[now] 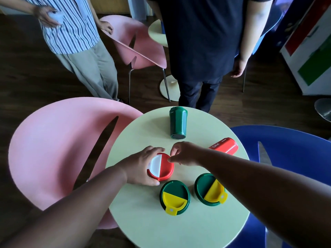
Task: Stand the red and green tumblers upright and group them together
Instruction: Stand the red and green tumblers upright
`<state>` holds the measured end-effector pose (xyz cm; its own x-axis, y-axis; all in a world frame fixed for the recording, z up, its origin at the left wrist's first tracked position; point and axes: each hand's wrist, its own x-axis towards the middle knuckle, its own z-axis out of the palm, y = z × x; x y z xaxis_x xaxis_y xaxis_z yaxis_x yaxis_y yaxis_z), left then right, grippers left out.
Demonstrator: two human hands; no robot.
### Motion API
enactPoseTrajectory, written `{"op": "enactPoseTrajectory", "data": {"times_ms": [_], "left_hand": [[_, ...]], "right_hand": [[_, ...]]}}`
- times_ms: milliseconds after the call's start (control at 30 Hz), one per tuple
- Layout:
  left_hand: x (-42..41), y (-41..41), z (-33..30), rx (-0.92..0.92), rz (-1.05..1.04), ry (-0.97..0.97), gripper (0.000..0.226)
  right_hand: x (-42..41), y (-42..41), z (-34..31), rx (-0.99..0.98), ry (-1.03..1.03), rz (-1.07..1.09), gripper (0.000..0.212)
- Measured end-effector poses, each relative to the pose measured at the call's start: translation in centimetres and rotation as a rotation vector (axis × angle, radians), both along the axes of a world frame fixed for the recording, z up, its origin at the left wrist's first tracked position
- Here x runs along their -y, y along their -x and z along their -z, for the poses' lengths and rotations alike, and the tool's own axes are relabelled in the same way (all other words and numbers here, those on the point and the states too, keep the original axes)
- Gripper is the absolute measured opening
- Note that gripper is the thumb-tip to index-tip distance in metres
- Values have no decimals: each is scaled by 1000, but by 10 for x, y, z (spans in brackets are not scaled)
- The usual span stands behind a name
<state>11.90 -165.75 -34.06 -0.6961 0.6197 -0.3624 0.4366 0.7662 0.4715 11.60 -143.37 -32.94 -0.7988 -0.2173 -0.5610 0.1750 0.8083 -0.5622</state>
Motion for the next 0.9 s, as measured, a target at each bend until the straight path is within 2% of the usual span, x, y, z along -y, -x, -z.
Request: {"op": "enactPoseTrajectory", "data": {"times_ms": [200, 300, 400, 467, 600, 667, 833, 900], "left_hand": [[-3, 48, -18, 174, -130, -130, 93], [-24, 86, 0, 174, -396, -280, 70], [-55, 120, 26, 263, -669, -435, 50], [-73, 137, 39, 335, -758, -456, 54], [-98, 160, 55, 470, -790, -421, 76], [-106, 166, 60, 512, -788, -432, 80], [-111, 172, 71, 485, -780, -381, 88], [-109, 169, 70, 462, -783, -401, 93]], "right_hand": [[-31, 39, -6, 5, 130, 288, 14], [-45, 67, 3, -21, 149, 479, 11], [-48, 91, 11, -8, 197, 641, 11], [-48, 105, 20, 10, 206, 697, 13], [-43, 123, 47, 60, 260, 829, 27], [-40, 128, 54, 86, 286, 839, 29], [-40, 127, 63, 44, 265, 790, 29], [-40, 121, 63, 31, 281, 823, 35]]}}
